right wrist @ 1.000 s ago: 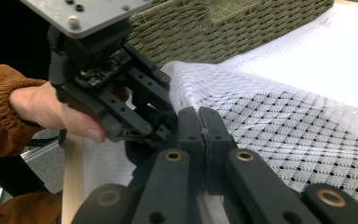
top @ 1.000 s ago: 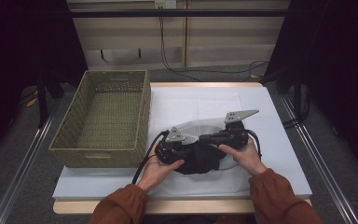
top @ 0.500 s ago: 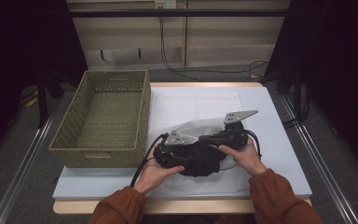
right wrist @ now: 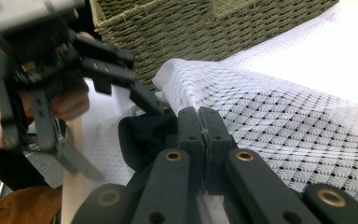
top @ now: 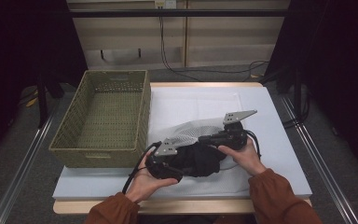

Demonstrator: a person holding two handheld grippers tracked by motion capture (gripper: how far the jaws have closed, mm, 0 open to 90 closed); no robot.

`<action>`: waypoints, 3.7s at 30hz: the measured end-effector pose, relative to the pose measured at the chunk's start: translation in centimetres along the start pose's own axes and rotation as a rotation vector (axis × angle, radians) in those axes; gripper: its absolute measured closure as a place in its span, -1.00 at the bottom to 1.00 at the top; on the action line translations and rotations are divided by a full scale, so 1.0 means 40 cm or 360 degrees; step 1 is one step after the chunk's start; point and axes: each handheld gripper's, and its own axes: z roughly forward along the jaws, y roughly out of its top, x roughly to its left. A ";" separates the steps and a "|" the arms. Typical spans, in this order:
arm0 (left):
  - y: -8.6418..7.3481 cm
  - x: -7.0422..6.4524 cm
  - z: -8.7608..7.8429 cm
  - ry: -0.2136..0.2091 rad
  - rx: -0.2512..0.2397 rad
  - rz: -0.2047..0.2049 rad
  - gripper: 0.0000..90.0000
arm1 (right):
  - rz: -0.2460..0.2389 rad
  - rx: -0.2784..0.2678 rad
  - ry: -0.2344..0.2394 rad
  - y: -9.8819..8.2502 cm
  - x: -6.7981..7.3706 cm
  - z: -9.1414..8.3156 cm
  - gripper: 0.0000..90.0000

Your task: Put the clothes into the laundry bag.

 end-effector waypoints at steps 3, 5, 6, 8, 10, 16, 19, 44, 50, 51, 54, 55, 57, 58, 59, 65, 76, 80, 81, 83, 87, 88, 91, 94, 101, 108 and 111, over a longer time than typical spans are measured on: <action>-0.010 -0.012 0.032 -0.0026 0.0077 0.0055 -0.54 | -0.0001 -0.0002 -0.0002 0.000 0.000 -0.001 0.97; -0.011 -0.014 0.047 -0.0039 0.0090 0.0057 -0.56 | -0.0001 -0.0002 0.0006 0.001 0.001 -0.002 0.97; -0.012 -0.014 0.055 -0.0055 0.0091 0.0047 -0.59 | -0.0006 0.0000 0.0004 0.001 0.002 -0.003 0.97; -0.009 -0.021 0.060 -0.0049 0.0096 0.0070 -0.62 | -0.0006 0.0000 0.0002 0.001 0.002 -0.003 0.97; -0.010 -0.026 0.064 -0.0044 0.0111 0.0101 -0.67 | -0.0006 0.0004 0.0003 0.001 0.003 -0.001 0.97; -0.019 -0.027 0.089 -0.0012 0.0161 0.0136 -0.56 | -0.0011 0.0002 0.0000 0.003 0.004 -0.001 0.97; -0.013 -0.020 0.084 0.0035 0.0197 0.0149 -0.29 | -0.0010 0.0004 0.0001 0.003 0.004 -0.001 0.97; 0.019 0.024 0.077 0.0057 0.0232 0.0098 0.71 | -0.0008 0.0031 0.0009 0.001 0.004 0.009 0.97; 0.030 0.041 0.081 0.0068 0.0192 0.0049 0.71 | -0.0005 0.0030 0.0010 0.001 0.005 0.009 0.97; 0.033 0.042 0.081 0.0081 0.0180 0.0037 0.71 | -0.0006 0.0032 0.0014 0.001 0.005 0.009 0.97; 0.039 0.050 0.080 0.0081 0.0184 0.0031 0.71 | -0.0008 0.0030 0.0014 0.003 0.005 0.007 0.97; 0.039 0.051 0.085 0.0079 0.0152 0.0010 0.71 | -0.0006 0.0027 0.0015 0.003 0.005 0.007 0.97; 0.042 0.053 0.088 0.0082 0.0140 -0.0003 0.71 | -0.0010 0.0020 0.0021 0.004 0.005 0.005 0.97; 0.044 0.054 0.089 0.0086 0.0147 0.0008 0.71 | -0.0011 0.0022 0.0019 0.004 0.005 0.004 0.97; 0.043 0.055 0.092 0.0078 0.0126 -0.0006 0.71 | -0.0007 0.0021 0.0020 0.005 0.005 0.003 0.97; 0.048 0.062 0.102 0.0105 0.0106 -0.0065 0.71 | -0.0002 0.0020 0.0023 0.003 0.005 0.007 0.97; 0.057 0.068 0.110 0.0134 0.0054 -0.0093 0.70 | 0.0008 0.0008 0.0047 0.004 0.007 0.006 0.97; 0.054 0.068 0.115 0.0152 0.0074 -0.0086 0.67 | 0.0001 0.0010 0.0053 0.004 0.008 0.008 0.97; 0.053 0.067 0.114 0.0151 0.0086 -0.0076 0.64 | 0.0005 0.0010 0.0053 0.003 0.008 0.009 0.97; 0.051 0.066 0.108 0.0140 0.0097 -0.0045 0.57 | 0.0011 0.0011 0.0054 0.002 0.006 0.010 0.97; 0.043 0.060 0.089 0.0136 0.0090 -0.0021 0.37 | 0.0011 0.0009 0.0054 0.000 0.003 0.009 0.97; 0.040 0.057 0.083 0.0125 0.0088 -0.0033 0.33 | 0.0008 0.0010 0.0055 0.000 0.004 0.009 0.97; 0.028 0.047 0.065 0.0132 0.0097 0.0001 0.19 | -0.0001 0.0016 0.0045 -0.001 0.007 0.009 0.97; 0.021 0.046 0.037 0.0125 0.0087 -0.0006 0.06 | 0.0002 0.0018 0.0047 -0.001 0.006 0.011 0.97; -0.005 0.032 0.045 0.0124 0.0175 0.0011 -0.05 | 0.0000 0.0033 0.0043 -0.002 0.005 0.015 0.97; 0.015 0.034 0.090 0.0043 0.0251 0.0073 0.85 | -0.0006 0.0031 0.0042 -0.001 0.007 0.014 0.97; 0.027 0.028 0.106 0.0026 0.0256 0.0082 0.89 | -0.0006 0.0030 0.0039 -0.002 0.006 0.014 0.97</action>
